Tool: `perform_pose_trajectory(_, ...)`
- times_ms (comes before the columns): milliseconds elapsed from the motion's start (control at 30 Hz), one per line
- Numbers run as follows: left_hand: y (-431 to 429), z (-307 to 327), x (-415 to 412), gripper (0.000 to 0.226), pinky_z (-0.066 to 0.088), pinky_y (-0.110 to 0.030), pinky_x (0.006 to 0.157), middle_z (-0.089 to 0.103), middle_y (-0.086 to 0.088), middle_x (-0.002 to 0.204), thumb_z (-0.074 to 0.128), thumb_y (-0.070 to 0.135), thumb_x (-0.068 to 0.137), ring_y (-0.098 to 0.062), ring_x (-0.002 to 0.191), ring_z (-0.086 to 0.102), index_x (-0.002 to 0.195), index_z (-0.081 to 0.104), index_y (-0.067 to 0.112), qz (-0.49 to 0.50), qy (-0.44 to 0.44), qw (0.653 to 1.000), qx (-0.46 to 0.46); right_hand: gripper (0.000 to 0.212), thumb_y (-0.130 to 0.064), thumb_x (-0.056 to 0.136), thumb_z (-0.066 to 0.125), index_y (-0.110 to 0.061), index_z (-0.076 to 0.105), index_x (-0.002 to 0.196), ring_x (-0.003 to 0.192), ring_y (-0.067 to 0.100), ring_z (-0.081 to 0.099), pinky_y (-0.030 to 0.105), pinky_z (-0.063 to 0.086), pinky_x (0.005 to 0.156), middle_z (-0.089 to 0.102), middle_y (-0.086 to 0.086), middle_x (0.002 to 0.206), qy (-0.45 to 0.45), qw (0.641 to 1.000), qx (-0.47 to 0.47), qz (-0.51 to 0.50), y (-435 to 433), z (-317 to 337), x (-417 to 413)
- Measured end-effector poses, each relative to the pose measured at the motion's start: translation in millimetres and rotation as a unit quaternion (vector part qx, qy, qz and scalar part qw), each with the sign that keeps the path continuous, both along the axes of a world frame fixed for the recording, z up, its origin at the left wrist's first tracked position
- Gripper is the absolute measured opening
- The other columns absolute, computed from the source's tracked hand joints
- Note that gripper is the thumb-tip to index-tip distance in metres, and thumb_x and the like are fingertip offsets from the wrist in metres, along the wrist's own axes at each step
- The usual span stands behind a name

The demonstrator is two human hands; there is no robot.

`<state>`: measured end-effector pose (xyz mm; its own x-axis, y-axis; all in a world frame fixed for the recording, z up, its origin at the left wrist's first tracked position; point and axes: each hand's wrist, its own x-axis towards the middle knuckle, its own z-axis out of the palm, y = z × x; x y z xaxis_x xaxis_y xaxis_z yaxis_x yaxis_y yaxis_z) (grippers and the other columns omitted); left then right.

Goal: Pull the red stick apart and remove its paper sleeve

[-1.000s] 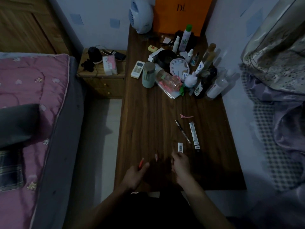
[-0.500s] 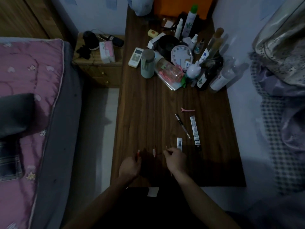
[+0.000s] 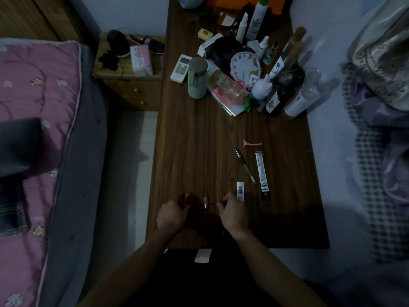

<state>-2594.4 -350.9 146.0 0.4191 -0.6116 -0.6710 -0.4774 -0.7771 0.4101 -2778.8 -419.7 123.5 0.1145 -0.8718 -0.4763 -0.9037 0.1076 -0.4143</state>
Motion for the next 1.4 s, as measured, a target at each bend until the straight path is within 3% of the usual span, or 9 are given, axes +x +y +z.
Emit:
perform_pose_trajectory(133, 3, -2, 0, 0.039, 0.046, -0.021, 0.057, 0.073, -0.001, 0.098, 0.063, 0.042, 0.087, -0.01, 0.074, 0.061, 0.12, 0.063, 0.021, 0.002, -0.018, 1.0, -0.004, 0.019, -0.034, 0.09, 0.069, -0.022, 0.064, 0.103, 0.087, 0.012, 0.066, 0.022, 0.051, 0.067, 0.066, -0.007, 0.089, -0.007, 1.0, 0.006, -0.006, -1, 3, -4)
perform_pose_trajectory(300, 5, 0, 1, 0.042, 0.06, -0.038, 0.075, 0.073, -0.002, 0.095, 0.062, 0.048, 0.086, -0.02, 0.084, 0.069, 0.12, 0.061, 0.024, -0.013, -0.032, 0.999, -0.003, 0.014, -0.029, 0.091, 0.067, -0.021, 0.067, 0.102, 0.087, 0.015, 0.069, 0.032, 0.06, 0.076, 0.071, -0.002, 0.093, -0.006, 0.999, 0.009, -0.03, 0, 8, -14)
perform_pose_trajectory(533, 9, 5, 1, 0.033, 0.061, -0.04, 0.076, 0.072, -0.004, 0.091, 0.06, 0.043, 0.089, -0.021, 0.081, 0.071, 0.109, 0.065, 0.017, 0.002, 0.009, 1.0, 0.008, 0.011, -0.025, 0.091, 0.065, -0.021, 0.065, 0.101, 0.092, 0.021, 0.07, 0.025, 0.053, 0.071, 0.072, 0.0, 0.098, 0.023, 0.996, -0.011, -0.081, 7, 14, -38)
perform_pose_trajectory(700, 12, 15, 4, 0.032, 0.062, -0.04, 0.07, 0.072, -0.004, 0.079, 0.056, 0.044, 0.09, -0.021, 0.071, 0.071, 0.089, 0.069, 0.014, -0.007, 0.01, 1.0, -0.006, 0.015, -0.033, 0.092, 0.065, -0.018, 0.064, 0.096, 0.084, 0.02, 0.068, 0.031, 0.057, 0.07, 0.07, 0.001, 0.094, 0.046, 0.992, 0.006, -0.115, 13, 13, -54)
perform_pose_trajectory(900, 21, 27, 7, 0.026, 0.05, -0.024, 0.047, 0.069, 0.001, 0.063, 0.056, 0.039, 0.091, -0.008, 0.052, 0.065, 0.075, 0.066, 0.021, -0.05, 0.017, 0.998, -0.039, 0.018, -0.032, 0.092, 0.066, -0.015, 0.068, 0.094, 0.077, 0.017, 0.07, 0.031, 0.059, 0.064, 0.073, 0.002, 0.09, 0.05, 0.99, 0.03, -0.126, 17, 14, -52)
perform_pose_trajectory(1033, 27, 32, 8, 0.025, 0.058, -0.034, 0.061, 0.072, 0.0, 0.071, 0.055, 0.035, 0.088, -0.014, 0.061, 0.068, 0.08, 0.07, 0.017, -0.055, 0.027, 0.997, -0.039, 0.017, -0.026, 0.092, 0.065, -0.012, 0.073, 0.098, 0.079, 0.019, 0.072, 0.025, 0.055, 0.059, 0.075, 0.005, 0.094, 0.035, 0.986, 0.07, -0.146, 14, 15, -51)
perform_pose_trajectory(1200, 32, 37, 9, 0.022, 0.06, -0.036, 0.067, 0.072, 0.0, 0.076, 0.054, 0.036, 0.088, -0.015, 0.069, 0.069, 0.084, 0.068, 0.02, -0.085, 0.051, 0.994, -0.045, 0.017, -0.022, 0.093, 0.061, -0.011, 0.074, 0.095, 0.065, 0.013, 0.061, 0.018, 0.04, 0.047, 0.075, 0.006, 0.093, 0.018, 0.981, 0.103, -0.161, 14, 14, -53)
perform_pose_trajectory(1300, 33, 39, 8, 0.024, 0.058, -0.036, 0.065, 0.072, -0.003, 0.075, 0.054, 0.034, 0.089, -0.015, 0.066, 0.069, 0.081, 0.068, 0.016, -0.096, 0.06, 0.992, -0.049, 0.011, -0.022, 0.096, 0.059, -0.017, 0.065, 0.088, 0.069, 0.011, 0.06, 0.02, 0.043, 0.05, 0.073, 0.006, 0.099, -0.002, 0.981, 0.107, -0.164, 17, 17, -55)
perform_pose_trajectory(1400, 32, 43, 6, 0.026, 0.056, -0.033, 0.06, 0.072, -0.002, 0.069, 0.056, 0.03, 0.09, -0.009, 0.059, 0.067, 0.076, 0.069, 0.012, -0.098, 0.066, 0.991, -0.061, 0.007, -0.023, 0.097, 0.058, -0.019, 0.063, 0.093, 0.082, 0.015, 0.065, 0.024, 0.049, 0.06, 0.069, 0.004, 0.1, -0.043, 0.977, 0.098, -0.184, 23, 24, -56)
